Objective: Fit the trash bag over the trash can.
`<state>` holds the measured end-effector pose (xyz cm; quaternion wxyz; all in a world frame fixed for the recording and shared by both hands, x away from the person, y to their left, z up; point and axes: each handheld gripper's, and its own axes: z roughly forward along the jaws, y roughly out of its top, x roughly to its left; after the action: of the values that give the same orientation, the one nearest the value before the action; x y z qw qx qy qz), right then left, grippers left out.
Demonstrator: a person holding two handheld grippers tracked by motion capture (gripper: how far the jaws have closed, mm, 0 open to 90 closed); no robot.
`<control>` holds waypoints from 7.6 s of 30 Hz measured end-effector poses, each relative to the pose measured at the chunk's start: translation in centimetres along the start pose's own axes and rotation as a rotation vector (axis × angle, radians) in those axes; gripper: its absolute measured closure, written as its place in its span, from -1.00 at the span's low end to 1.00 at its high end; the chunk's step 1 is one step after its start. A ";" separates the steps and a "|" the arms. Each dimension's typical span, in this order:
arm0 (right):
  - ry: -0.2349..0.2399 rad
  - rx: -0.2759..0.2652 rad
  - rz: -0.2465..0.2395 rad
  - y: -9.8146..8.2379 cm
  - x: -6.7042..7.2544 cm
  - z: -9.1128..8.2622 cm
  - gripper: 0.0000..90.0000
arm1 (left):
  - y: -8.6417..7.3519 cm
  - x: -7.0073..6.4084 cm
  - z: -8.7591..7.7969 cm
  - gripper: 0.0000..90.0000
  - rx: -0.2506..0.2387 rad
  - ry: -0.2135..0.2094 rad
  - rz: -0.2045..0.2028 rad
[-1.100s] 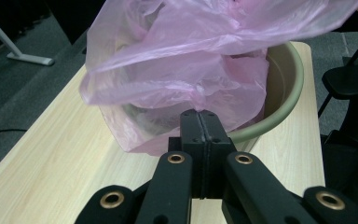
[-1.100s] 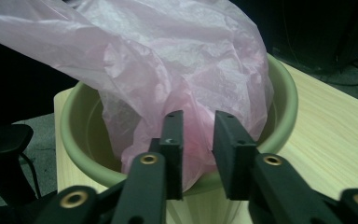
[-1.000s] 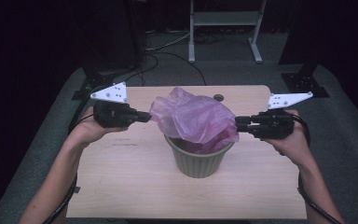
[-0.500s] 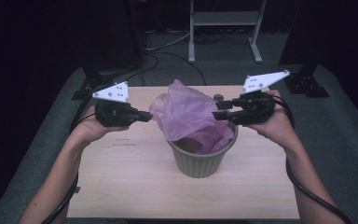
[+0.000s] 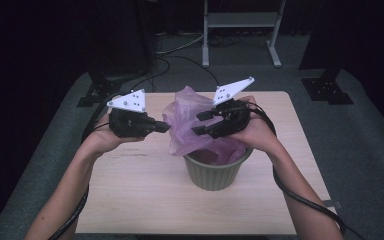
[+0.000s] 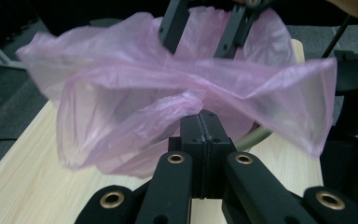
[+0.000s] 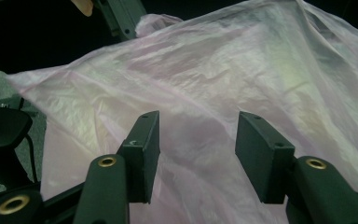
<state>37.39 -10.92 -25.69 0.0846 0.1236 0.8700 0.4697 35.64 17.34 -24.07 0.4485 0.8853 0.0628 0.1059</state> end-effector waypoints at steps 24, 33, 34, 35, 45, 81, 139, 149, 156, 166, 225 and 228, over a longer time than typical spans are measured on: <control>0.018 -0.038 -0.005 -0.6 1.4 -1.2 0.53 | 1.8 -0.8 1.6 1.00 -0.001 -0.035 0.047; -0.025 0.010 -0.101 0.2 2.7 1.0 0.33 | 2.6 -1.5 2.1 1.00 -0.001 -0.061 0.075; -0.026 0.012 -0.104 0.2 2.7 1.2 0.40 | 2.6 -1.5 2.2 1.00 0.000 -0.061 0.078; -0.026 0.016 -0.104 0.3 2.8 1.3 0.52 | 2.7 -1.5 2.2 1.00 0.001 -0.062 0.080; -0.039 0.005 -0.067 0.3 2.9 0.9 1.00 | 2.3 -1.3 1.7 1.00 -0.001 -0.049 0.069; -0.235 -0.065 0.212 -10.8 -0.6 -12.5 1.00 | -3.0 0.5 -1.1 1.00 0.065 0.053 -0.051; -0.201 -0.162 0.284 -16.9 2.7 -18.7 0.33 | -5.9 -1.9 -2.6 0.16 -0.007 0.011 -0.107; -0.095 -0.141 0.189 -13.7 4.3 -16.2 0.23 | -5.1 -1.9 -1.7 0.10 -0.003 -0.004 -0.096; -0.055 -0.112 0.169 -12.9 4.4 -14.3 0.18 | -4.8 -2.0 -1.2 0.07 0.001 -0.010 -0.094; -0.045 -0.069 0.125 -12.0 4.9 -12.6 0.04 | -4.6 -2.0 -0.4 -0.01 0.016 -0.012 -0.096; -0.090 0.121 0.178 -15.6 5.0 -7.8 1.00 | -8.0 -3.7 3.6 1.00 0.066 -0.130 -0.054; -0.079 0.137 0.189 -16.2 4.9 -7.3 1.00 | -8.4 -3.8 4.3 1.00 0.070 -0.140 -0.059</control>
<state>28.62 -23.83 -35.46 0.0654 0.2288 0.8805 0.4100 32.83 18.16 -33.82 0.4234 0.9034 0.0612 0.0281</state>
